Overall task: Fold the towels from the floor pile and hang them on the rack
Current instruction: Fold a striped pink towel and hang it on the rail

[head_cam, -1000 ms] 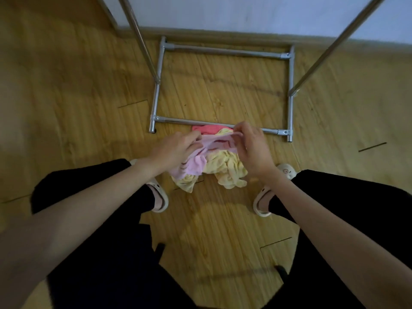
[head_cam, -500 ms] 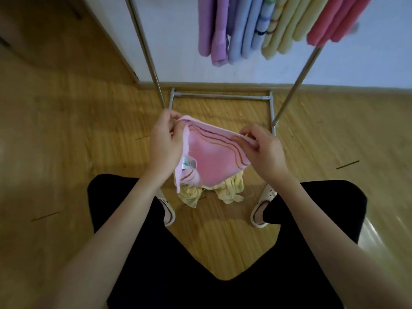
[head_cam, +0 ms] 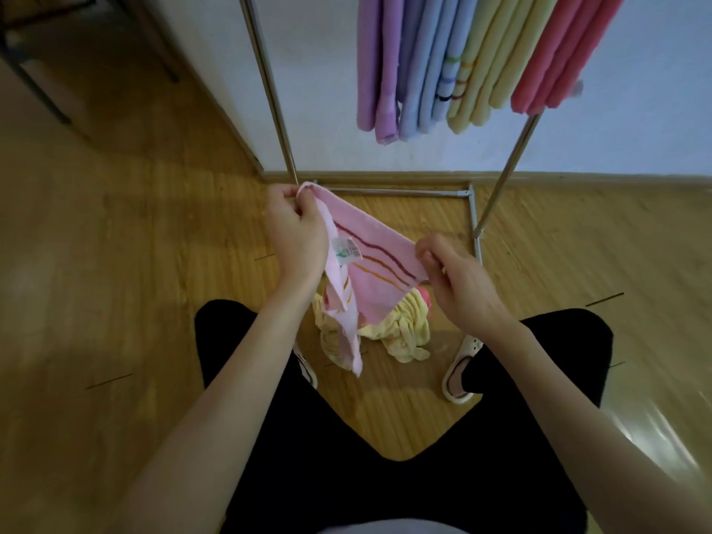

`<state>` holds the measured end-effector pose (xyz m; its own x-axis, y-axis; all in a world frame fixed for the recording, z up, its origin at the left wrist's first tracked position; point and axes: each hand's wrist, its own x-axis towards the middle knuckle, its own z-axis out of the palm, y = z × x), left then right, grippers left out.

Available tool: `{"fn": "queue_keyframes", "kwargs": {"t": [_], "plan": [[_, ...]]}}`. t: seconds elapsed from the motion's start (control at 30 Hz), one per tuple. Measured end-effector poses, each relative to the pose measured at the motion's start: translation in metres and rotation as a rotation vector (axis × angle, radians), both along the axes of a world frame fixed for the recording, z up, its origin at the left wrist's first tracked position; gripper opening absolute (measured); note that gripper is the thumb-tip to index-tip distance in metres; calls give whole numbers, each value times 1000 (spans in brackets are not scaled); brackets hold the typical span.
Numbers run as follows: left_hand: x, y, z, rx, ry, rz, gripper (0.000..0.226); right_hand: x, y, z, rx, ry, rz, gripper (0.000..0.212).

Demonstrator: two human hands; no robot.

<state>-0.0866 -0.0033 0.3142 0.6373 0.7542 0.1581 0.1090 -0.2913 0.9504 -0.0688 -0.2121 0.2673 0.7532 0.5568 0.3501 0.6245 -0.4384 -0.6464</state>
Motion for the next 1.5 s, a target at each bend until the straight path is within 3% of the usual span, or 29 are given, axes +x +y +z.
{"fn": "queue_keyframes", "kwargs": {"t": [0.2,0.37,0.57,0.67,0.8,0.9,1.1,1.27,1.5], "plan": [[-2,-6,8,19,-9,106,5,-20,20,9,149,206,72,25],[-2,-10,8,11,-20,166,5,-28,33,19,176,212,141,20],[-2,-17,11,15,-21,190,3,-31,42,22,165,170,174,42],[-1,-18,11,13,-22,196,5,-30,46,23,167,147,171,35],[-2,-20,12,1,-21,205,3,-28,47,20,142,99,154,10],[-8,-12,11,-4,-6,191,5,-20,40,24,139,82,88,6],[-28,13,6,29,159,-3,10,6,24,45,136,75,31,8],[-36,31,10,214,419,-81,20,26,13,65,89,20,63,2],[-28,25,63,362,211,-161,20,43,-8,94,126,34,-80,8]]}}
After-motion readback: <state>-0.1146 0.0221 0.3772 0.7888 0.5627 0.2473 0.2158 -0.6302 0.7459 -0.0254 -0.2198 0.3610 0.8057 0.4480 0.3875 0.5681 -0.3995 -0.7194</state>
